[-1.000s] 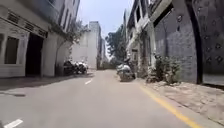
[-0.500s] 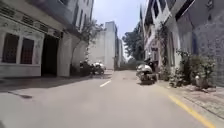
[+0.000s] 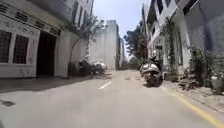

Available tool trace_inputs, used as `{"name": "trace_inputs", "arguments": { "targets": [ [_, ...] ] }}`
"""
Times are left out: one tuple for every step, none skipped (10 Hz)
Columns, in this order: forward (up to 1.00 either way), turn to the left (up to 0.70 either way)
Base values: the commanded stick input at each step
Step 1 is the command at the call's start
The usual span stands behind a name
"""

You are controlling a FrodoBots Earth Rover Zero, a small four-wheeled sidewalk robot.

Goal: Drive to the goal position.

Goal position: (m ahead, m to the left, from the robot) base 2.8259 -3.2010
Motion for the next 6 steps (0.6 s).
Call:
{"name": "trace_inputs", "arguments": {
  "targets": [
    [1.0, 0.0],
    [1.0, 0.0],
    [1.0, 0.0],
    [1.0, 0.0],
    [1.0, 0.0],
    [1.0, 0.0]
  ]
}}
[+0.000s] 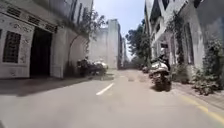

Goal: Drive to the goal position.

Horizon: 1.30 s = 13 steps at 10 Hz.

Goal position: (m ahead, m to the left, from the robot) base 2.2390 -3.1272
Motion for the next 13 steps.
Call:
{"name": "trace_inputs", "arguments": {
  "targets": [
    [1.0, 0.0],
    [1.0, 0.0],
    [1.0, 0.0],
    [1.0, 0.0],
    [1.0, 0.0],
    [1.0, 0.0],
    [1.0, 0.0],
    [1.0, 0.0],
    [1.0, -0.02],
    [1.0, -0.23],
    [1.0, -0.38],
    [1.0, -0.4],
    [1.0, -0.4]
  ]
}}
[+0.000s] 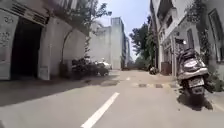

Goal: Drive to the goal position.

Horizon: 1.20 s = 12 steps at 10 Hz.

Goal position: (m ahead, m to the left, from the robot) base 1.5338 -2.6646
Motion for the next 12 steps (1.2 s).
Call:
{"name": "trace_inputs", "arguments": {
  "targets": [
    [1.0, -0.4],
    [1.0, -0.4],
    [1.0, -0.4],
    [1.0, -0.3],
    [1.0, 0.0],
    [1.0, 0.0],
    [1.0, 0.0],
    [1.0, 0.0],
    [1.0, 0.0],
    [1.0, 0.0],
    [1.0, 0.0],
    [1.0, 0.0]
  ]
}}
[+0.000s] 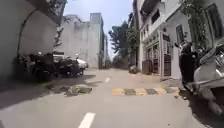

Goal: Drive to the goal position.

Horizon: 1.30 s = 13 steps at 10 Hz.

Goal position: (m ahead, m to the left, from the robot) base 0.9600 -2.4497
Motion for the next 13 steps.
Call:
{"name": "trace_inputs", "arguments": {
  "targets": [
    [1.0, 0.0],
    [1.0, 0.0],
    [1.0, 0.0],
    [1.0, 0.0],
    [1.0, 0.0],
    [1.0, 0.0],
    [1.0, 0.0],
    [1.0, 0.0],
    [1.0, 0.0],
    [1.0, 0.0],
    [1.0, 0.0],
    [1.0, 0.0],
    [1.0, 0.0]
  ]
}}
